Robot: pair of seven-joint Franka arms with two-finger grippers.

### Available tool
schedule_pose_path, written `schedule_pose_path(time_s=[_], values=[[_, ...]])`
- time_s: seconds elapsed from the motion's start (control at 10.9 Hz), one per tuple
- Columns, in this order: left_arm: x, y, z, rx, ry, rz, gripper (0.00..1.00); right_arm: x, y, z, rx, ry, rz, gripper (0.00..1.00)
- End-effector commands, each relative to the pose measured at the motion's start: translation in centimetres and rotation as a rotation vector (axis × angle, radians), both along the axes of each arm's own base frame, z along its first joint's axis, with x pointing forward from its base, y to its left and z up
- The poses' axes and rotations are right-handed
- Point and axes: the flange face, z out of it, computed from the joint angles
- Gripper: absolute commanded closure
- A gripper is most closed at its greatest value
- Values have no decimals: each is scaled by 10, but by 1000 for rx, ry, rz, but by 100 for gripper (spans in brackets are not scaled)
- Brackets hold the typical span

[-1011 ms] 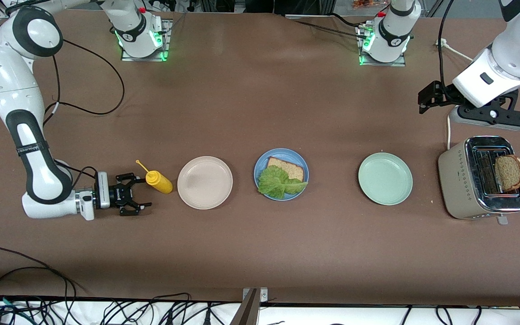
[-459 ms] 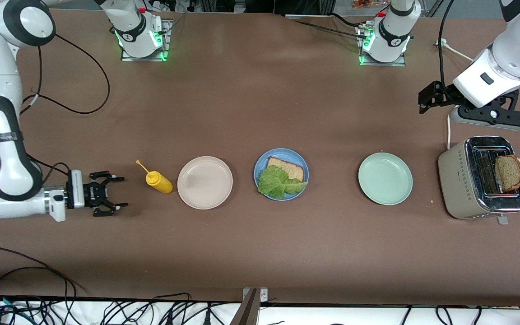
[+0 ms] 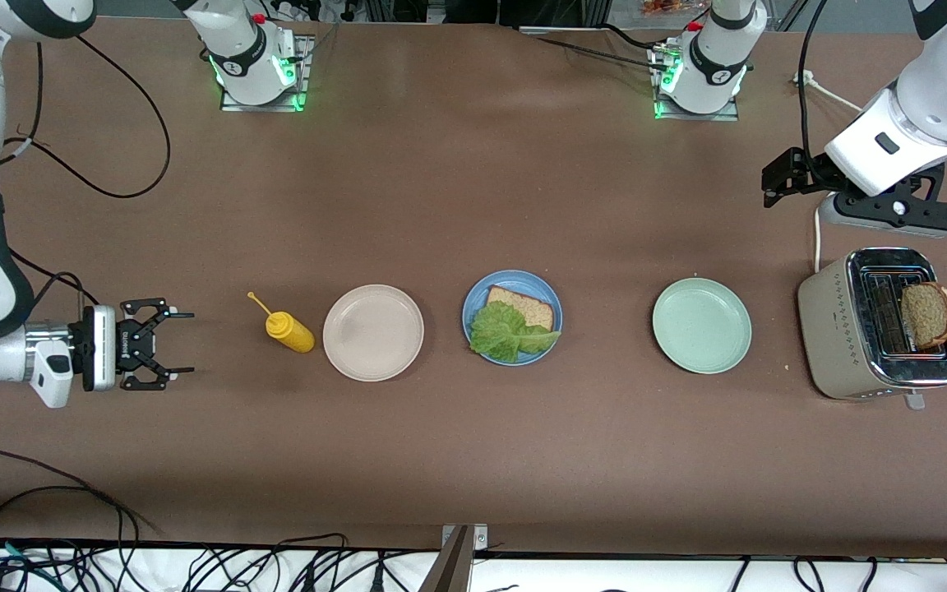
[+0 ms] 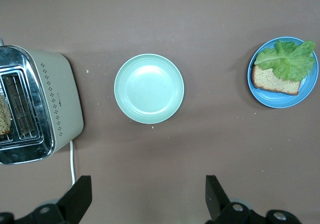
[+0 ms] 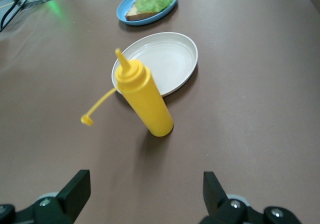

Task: Make sandwich in blue plate with both arms

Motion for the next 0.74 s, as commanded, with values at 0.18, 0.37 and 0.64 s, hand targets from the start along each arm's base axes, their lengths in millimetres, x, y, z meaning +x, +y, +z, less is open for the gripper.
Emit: schedule_pose_path(time_s=[0.18,0.37,0.64], values=[[-1,1,6,-7,1,8,0,-22,33,98,-309,159,-300,0],[-2,-1,6,-6,1,7,0,-34,51,131,-390,193,-430,0],[-1,0,6,-8,1,10,0,-70,95,181,-494,224,-656,0]])
